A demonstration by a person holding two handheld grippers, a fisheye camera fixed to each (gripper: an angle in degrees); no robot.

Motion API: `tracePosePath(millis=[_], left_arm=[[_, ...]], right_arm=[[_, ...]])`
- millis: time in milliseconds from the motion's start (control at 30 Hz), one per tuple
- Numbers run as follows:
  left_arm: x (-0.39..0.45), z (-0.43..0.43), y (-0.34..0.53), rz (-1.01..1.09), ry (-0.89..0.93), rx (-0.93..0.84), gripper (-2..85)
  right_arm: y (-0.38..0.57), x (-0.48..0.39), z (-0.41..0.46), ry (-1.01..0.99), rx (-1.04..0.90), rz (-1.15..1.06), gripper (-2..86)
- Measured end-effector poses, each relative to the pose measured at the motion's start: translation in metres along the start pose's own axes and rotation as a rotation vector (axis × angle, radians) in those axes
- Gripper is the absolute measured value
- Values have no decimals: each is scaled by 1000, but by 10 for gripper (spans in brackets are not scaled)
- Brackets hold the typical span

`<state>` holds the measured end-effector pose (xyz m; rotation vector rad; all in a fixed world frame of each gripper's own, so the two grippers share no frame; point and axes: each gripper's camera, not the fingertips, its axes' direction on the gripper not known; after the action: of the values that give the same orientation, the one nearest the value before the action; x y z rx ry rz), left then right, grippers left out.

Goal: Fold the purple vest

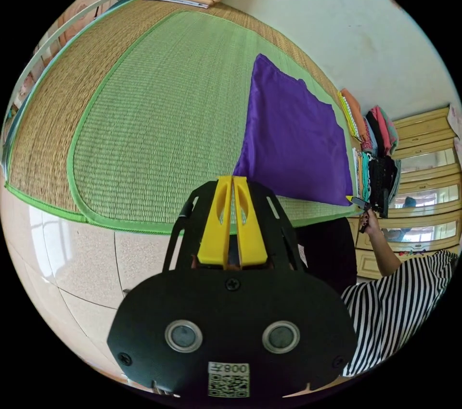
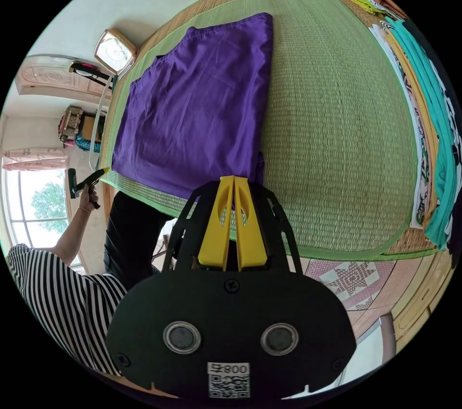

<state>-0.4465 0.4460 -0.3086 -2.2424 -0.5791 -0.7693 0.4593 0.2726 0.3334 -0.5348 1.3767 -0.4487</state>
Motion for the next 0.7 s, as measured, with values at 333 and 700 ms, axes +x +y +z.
tracePosePath(millis=[333, 700], left_arm=[[13, 43, -11, 34, 66, -56, 11], [28, 86, -4, -103, 172, 26, 8]], right_arm=[[1, 11, -4, -16, -14, 9, 0], [15, 26, -15, -43, 19, 30, 3]])
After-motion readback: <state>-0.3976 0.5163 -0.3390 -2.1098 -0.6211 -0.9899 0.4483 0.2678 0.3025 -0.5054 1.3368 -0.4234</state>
